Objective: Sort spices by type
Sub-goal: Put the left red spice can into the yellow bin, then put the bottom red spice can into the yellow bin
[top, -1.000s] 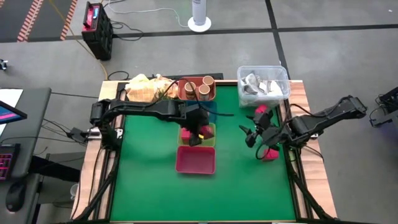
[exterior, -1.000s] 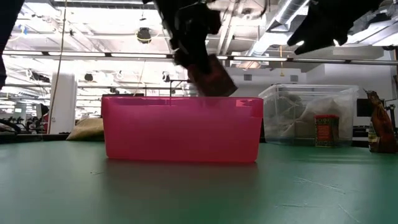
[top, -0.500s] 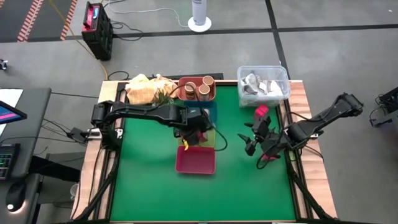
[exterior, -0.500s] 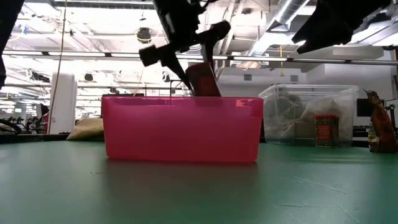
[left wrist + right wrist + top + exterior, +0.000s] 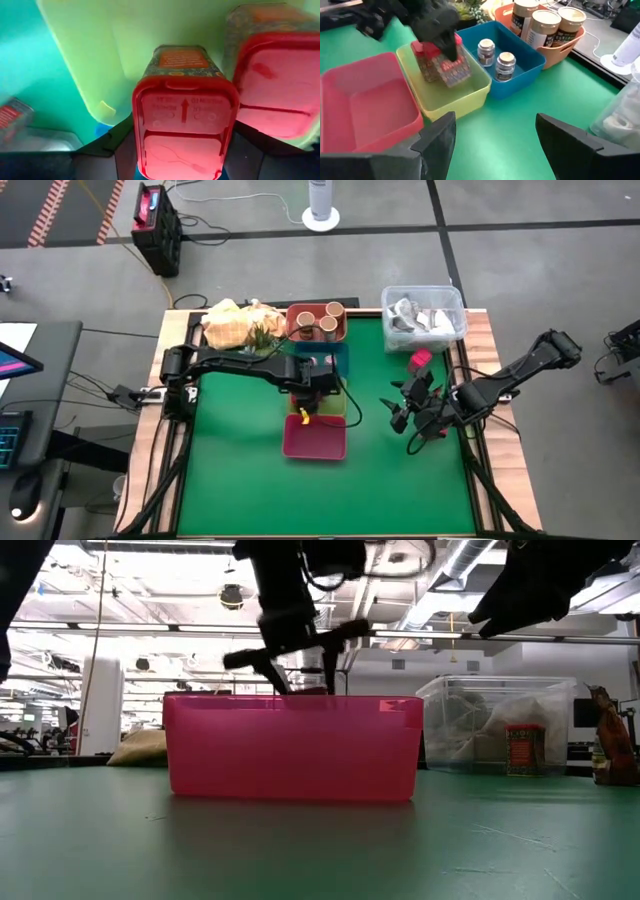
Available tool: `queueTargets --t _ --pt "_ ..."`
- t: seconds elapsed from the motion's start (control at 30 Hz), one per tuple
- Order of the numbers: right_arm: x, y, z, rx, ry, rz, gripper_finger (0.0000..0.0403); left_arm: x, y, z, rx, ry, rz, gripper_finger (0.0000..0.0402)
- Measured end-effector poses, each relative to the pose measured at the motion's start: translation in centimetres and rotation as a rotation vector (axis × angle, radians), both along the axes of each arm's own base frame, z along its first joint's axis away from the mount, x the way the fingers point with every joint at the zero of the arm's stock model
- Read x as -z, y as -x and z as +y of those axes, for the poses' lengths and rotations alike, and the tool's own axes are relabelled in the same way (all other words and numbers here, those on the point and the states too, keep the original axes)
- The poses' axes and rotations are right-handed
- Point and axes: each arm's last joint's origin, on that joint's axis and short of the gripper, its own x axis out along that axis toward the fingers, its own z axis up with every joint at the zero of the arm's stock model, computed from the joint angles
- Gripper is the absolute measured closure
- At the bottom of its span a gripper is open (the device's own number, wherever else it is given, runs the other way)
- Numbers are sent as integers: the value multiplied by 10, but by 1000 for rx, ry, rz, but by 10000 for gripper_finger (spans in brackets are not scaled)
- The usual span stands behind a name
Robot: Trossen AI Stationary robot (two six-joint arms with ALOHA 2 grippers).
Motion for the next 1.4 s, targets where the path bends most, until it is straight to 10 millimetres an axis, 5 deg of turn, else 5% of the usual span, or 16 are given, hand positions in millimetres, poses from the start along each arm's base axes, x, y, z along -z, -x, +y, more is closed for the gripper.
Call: queueTargets --t 0.53,0.77,1.07,1.4 --pt "1 0 0 4 -4 3 104 3 1 -2 -113 -33 -1 111" --pt "-1 11 2 -9 -15 19 104 -35 7 -10 -272 47 -169 105" --pt "-3 27 19 -122 -93 69 104 -63 22 -41 -578 500 -323 117" --pt "3 43 28 -218 -289 654 104 -55 31 -80 -682 648 -295 164"
